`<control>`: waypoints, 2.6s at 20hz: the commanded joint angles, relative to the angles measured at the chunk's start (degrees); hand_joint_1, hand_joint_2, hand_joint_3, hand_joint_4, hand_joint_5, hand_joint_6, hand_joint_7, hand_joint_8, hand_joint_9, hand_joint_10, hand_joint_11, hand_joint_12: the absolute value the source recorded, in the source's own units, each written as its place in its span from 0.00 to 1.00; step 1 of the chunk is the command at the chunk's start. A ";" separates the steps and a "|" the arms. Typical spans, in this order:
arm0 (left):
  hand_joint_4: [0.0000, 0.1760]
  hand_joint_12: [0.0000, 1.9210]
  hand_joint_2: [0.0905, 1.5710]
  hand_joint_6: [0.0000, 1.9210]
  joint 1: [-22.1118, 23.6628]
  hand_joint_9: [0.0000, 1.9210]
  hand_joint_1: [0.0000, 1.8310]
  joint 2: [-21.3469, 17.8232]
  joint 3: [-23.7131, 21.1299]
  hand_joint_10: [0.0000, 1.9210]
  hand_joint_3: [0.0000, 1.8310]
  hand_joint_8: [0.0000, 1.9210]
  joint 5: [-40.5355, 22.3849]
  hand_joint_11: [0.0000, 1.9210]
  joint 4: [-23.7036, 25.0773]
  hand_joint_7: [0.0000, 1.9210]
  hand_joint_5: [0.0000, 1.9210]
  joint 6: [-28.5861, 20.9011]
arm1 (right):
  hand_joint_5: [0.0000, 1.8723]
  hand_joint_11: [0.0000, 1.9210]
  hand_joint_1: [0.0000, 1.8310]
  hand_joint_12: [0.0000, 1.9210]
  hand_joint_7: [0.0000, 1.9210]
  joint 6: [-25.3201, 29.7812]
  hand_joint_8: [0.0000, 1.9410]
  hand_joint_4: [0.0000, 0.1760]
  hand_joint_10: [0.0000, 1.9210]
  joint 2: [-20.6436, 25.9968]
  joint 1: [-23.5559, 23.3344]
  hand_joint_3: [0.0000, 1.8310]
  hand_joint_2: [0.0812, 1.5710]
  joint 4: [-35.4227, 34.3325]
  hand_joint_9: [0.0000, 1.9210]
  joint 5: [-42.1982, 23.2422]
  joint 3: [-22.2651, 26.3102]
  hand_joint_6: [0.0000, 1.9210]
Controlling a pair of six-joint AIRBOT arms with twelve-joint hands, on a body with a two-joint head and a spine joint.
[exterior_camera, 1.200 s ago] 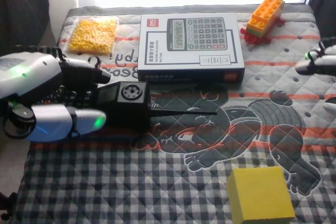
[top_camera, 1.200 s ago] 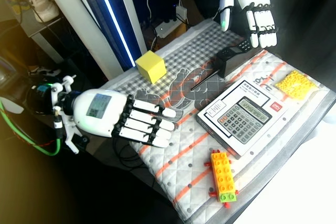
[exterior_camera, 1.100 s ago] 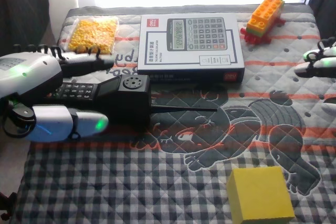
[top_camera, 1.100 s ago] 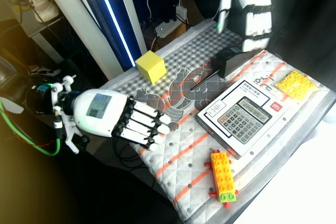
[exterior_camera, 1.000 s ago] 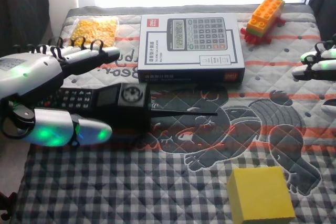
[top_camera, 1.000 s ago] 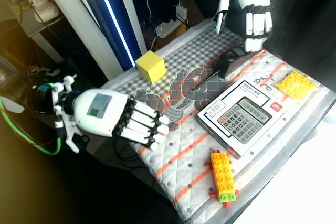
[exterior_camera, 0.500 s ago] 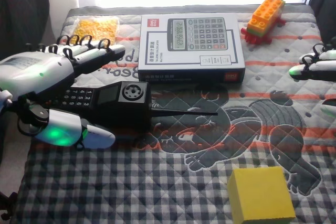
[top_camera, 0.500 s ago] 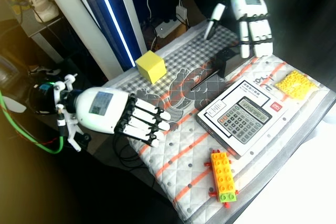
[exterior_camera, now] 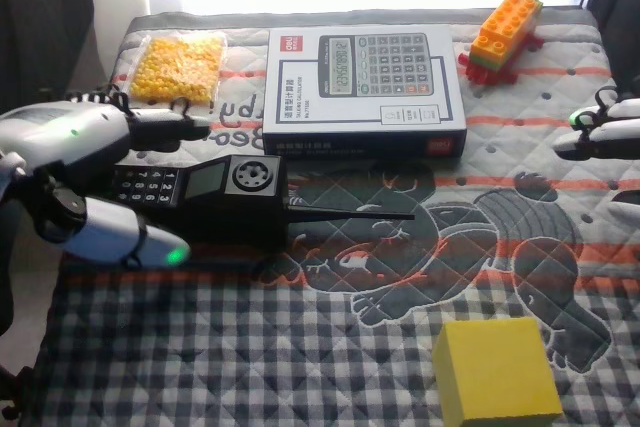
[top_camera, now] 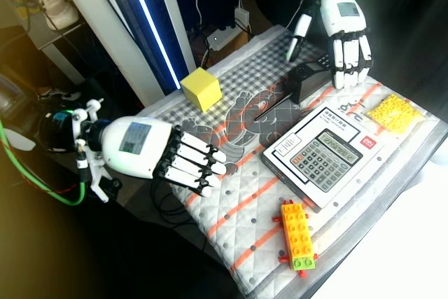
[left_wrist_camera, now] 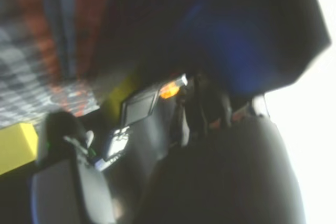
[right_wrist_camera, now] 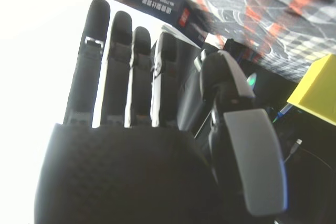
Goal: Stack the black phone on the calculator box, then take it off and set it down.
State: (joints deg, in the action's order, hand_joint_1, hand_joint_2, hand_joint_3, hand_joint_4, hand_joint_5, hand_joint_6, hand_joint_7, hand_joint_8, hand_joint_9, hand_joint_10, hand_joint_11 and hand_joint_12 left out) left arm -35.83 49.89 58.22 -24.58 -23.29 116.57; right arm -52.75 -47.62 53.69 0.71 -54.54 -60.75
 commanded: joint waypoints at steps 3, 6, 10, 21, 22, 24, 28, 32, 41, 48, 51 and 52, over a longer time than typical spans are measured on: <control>0.00 0.57 0.63 0.02 0.63 0.39 0.64 -0.19 0.35 0.07 0.00 0.03 -4.34 0.06 -0.27 0.41 0.37 -0.18 | 0.32 0.34 0.32 0.55 0.29 0.09 0.00 0.10 0.01 0.34 -0.60 0.00 0.86 -1.11 0.47 -6.59 0.02 0.00; 0.00 0.76 0.73 0.51 0.53 0.43 0.74 -0.11 0.43 0.75 0.00 0.65 -4.47 0.33 -0.86 0.43 0.43 -0.18 | 0.32 0.35 0.30 0.55 0.29 0.21 0.00 0.01 0.01 0.35 -0.53 0.00 0.86 -1.11 0.48 -6.58 0.04 0.00; 0.00 0.70 0.70 0.60 0.49 0.48 0.75 -0.14 0.35 0.65 0.00 0.52 -10.29 0.40 -3.77 0.49 0.45 -0.34 | 0.32 0.28 0.25 0.44 0.28 0.62 0.00 0.00 0.00 0.35 -0.19 0.00 0.87 -1.11 0.38 -6.58 0.04 0.00; 0.00 0.74 0.66 0.45 9.43 0.51 0.68 -1.99 -2.89 0.46 0.00 0.47 -16.47 0.37 12.27 0.57 0.53 -11.60 | 0.31 0.26 0.24 0.48 0.28 0.73 0.00 0.00 0.00 0.01 -0.14 0.00 0.88 -1.11 0.38 -6.59 -0.14 0.00; 0.00 0.70 0.67 0.50 10.44 0.54 0.74 -1.30 -2.08 0.52 0.00 0.46 -15.79 0.45 12.28 0.55 0.51 -11.60 | 0.31 0.30 0.26 0.50 0.28 0.73 0.00 0.00 0.01 -0.13 -0.19 0.00 0.88 -1.11 0.39 -6.59 -0.23 0.00; 0.00 0.63 0.66 0.53 13.58 0.57 0.76 1.13 0.52 0.48 0.00 0.40 -13.17 0.48 12.26 0.58 0.49 -11.67 | 0.31 0.33 0.30 0.53 0.28 0.73 0.00 0.01 0.01 -0.39 -0.36 0.00 0.87 -1.11 0.42 -6.59 -0.39 0.00; 0.00 0.59 0.66 0.55 18.43 0.58 0.76 6.47 5.53 0.49 0.00 0.39 -9.26 0.48 13.41 0.57 0.47 -12.48 | 0.32 0.29 0.29 0.55 0.30 0.73 0.00 0.00 0.00 -1.08 -0.80 0.00 0.87 -0.79 0.42 -6.59 -0.89 0.00; 0.00 0.59 0.65 0.51 21.97 0.56 0.76 14.19 13.24 0.51 0.00 0.35 -4.70 0.44 13.10 0.60 0.50 -12.53 | 0.32 0.27 0.30 0.37 0.28 0.73 0.00 0.00 0.01 -1.83 -0.97 0.00 0.87 -0.51 0.34 -6.59 -1.31 0.00; 0.00 0.75 0.69 0.50 24.13 0.47 0.68 25.00 23.99 0.40 0.00 0.52 1.05 0.24 11.97 0.55 0.47 -12.55 | 0.33 0.24 0.26 0.24 0.29 0.90 0.00 0.00 0.00 -3.04 -2.06 0.00 0.87 1.10 0.29 -6.57 -2.08 0.00; 0.20 0.62 0.59 0.00 22.28 0.27 0.52 27.66 26.67 0.24 0.00 0.05 3.43 0.12 10.84 0.27 0.27 -12.55 | 0.32 0.26 0.27 0.30 0.30 2.76 0.00 0.10 0.00 -4.44 -2.59 0.00 0.87 2.32 0.33 -6.34 -3.44 0.00; 0.15 0.59 0.59 0.00 21.87 0.29 0.50 27.70 26.65 0.07 0.00 0.00 3.44 0.09 10.51 0.25 0.24 -12.55 | 0.33 0.25 0.33 0.29 0.30 2.76 0.00 0.03 0.00 -4.43 -2.59 0.00 0.87 2.30 0.32 -6.34 -3.45 0.00; 0.13 0.60 0.58 0.00 21.74 0.28 0.51 27.69 26.54 0.04 0.00 0.00 3.41 0.06 10.51 0.24 0.22 -12.55 | 0.33 0.27 0.34 0.30 0.30 2.80 0.00 0.00 0.00 -4.43 -2.59 0.00 0.87 2.29 0.33 -6.34 -3.45 0.00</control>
State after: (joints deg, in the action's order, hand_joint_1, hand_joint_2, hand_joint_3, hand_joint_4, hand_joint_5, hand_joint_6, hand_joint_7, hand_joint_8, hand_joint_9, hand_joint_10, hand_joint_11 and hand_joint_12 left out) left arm -14.52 77.95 84.62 -14.57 -12.71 104.38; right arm -50.06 -52.47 51.70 4.12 -54.19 -63.94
